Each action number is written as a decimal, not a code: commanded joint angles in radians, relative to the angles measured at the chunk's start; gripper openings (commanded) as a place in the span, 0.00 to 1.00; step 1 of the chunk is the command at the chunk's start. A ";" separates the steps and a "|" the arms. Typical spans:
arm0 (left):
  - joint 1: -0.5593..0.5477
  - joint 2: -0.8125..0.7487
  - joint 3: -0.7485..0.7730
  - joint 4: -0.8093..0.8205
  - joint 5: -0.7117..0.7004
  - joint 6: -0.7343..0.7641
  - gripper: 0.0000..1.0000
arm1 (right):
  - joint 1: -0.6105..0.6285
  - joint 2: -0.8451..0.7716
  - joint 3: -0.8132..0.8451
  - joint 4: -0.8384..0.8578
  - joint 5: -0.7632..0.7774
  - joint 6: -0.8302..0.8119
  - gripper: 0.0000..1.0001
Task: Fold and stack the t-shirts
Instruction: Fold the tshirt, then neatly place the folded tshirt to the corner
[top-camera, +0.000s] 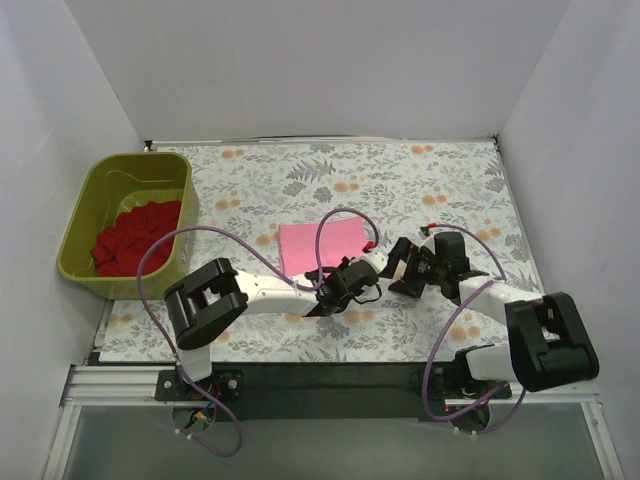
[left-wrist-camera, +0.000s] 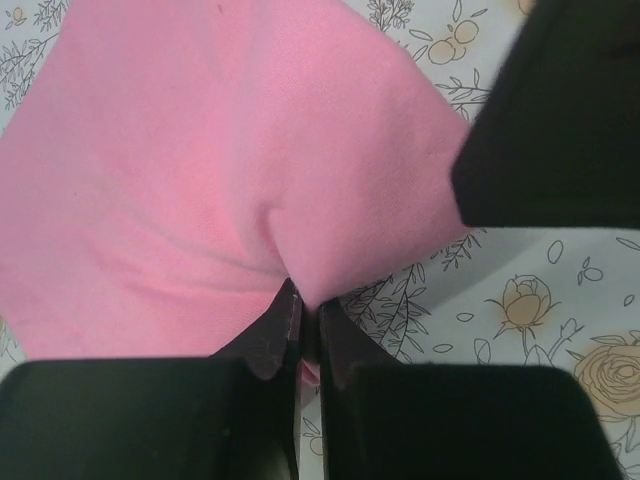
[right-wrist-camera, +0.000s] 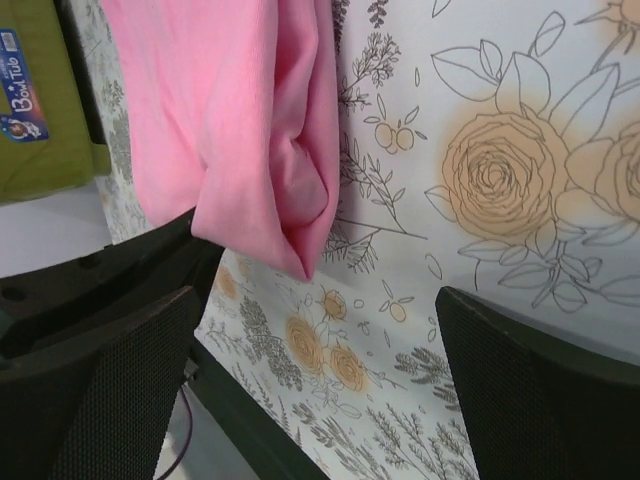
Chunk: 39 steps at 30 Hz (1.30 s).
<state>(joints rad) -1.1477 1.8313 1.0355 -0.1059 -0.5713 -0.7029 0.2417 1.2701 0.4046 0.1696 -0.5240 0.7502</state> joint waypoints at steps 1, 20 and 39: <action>-0.003 -0.070 -0.014 0.014 0.014 -0.040 0.00 | 0.008 0.086 0.049 0.200 -0.057 0.107 0.91; 0.016 -0.130 -0.032 0.000 0.045 -0.188 0.15 | 0.124 0.505 0.376 0.222 0.015 0.054 0.14; 0.371 -0.767 -0.296 -0.232 0.120 -0.449 0.90 | -0.090 0.728 1.060 -0.461 1.071 -0.968 0.01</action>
<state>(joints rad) -0.7799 1.1065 0.7818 -0.2943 -0.4370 -1.1278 0.2012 1.9514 1.3754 -0.2462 0.2523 -0.0303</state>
